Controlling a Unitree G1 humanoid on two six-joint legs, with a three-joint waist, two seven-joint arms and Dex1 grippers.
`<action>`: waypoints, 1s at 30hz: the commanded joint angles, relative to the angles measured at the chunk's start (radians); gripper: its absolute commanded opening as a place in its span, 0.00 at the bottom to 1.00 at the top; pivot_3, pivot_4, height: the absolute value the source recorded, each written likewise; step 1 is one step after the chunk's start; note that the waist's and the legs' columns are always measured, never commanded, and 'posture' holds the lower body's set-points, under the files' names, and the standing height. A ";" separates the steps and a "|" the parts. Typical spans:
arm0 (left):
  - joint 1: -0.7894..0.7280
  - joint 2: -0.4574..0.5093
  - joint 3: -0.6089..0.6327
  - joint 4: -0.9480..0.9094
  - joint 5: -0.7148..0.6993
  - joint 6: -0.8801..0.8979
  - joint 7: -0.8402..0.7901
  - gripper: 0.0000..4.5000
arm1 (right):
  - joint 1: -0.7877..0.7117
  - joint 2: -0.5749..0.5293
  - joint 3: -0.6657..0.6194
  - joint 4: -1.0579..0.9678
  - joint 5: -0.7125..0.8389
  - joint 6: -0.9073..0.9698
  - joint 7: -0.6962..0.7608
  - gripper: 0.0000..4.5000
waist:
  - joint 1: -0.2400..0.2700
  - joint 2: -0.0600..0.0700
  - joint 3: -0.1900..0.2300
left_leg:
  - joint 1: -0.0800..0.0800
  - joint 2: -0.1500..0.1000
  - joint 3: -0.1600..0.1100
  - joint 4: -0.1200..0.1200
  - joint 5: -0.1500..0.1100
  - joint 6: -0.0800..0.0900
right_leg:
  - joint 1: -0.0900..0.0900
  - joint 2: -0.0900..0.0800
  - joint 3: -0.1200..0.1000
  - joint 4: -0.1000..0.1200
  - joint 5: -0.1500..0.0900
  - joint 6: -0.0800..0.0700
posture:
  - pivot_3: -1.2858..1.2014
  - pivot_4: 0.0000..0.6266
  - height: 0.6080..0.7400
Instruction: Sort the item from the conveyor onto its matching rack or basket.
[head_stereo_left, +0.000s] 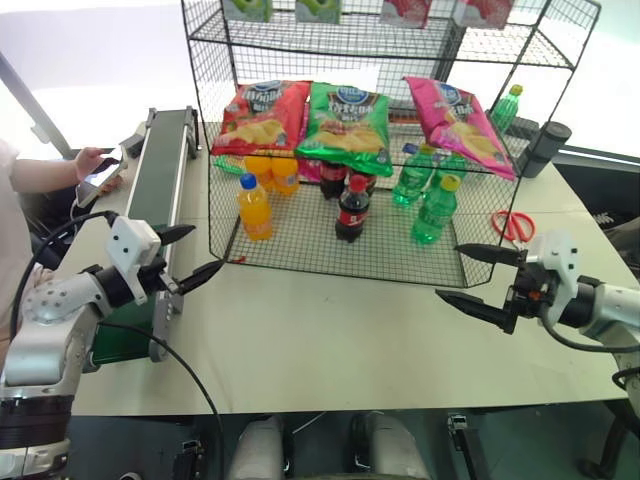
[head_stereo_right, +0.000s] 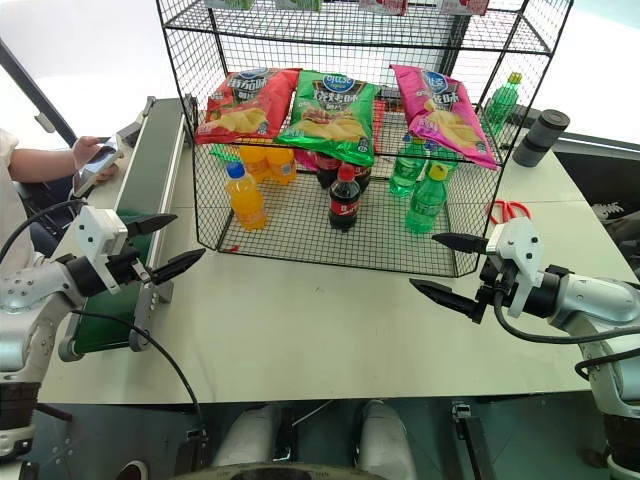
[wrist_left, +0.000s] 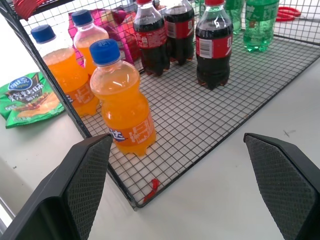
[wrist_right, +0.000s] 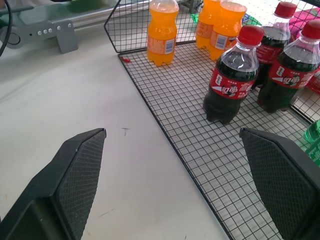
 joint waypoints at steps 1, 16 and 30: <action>-0.014 -0.010 0.014 0.012 0.025 -0.069 0.016 1.00 | -0.004 0.001 -0.005 -0.005 -0.003 -0.021 0.003 0.99 | 0.000 0.000 0.000 | 0.000 0.000 0.000 0.000 0.000 0.000 | 0.000 0.000 0.000 0.000 0.000 0.000 | 0.52 0.24 1.00; -0.037 -0.001 0.000 0.072 0.042 -0.125 -0.030 1.00 | -0.012 0.018 0.016 -0.010 -0.022 -0.030 -0.018 0.99 | 0.000 0.000 0.000 | 0.000 0.000 0.000 0.000 0.000 0.000 | 0.000 0.000 0.000 0.000 0.000 0.000 | 0.52 0.24 1.00; -0.024 -0.011 0.000 0.101 0.058 -0.166 -0.032 1.00 | -0.042 0.016 0.028 0.028 -0.040 -0.058 0.006 0.99 | -0.001 0.000 0.000 | 0.000 0.000 0.000 0.000 0.000 0.000 | 0.000 0.000 0.000 0.000 0.000 0.000 | 0.52 0.24 1.00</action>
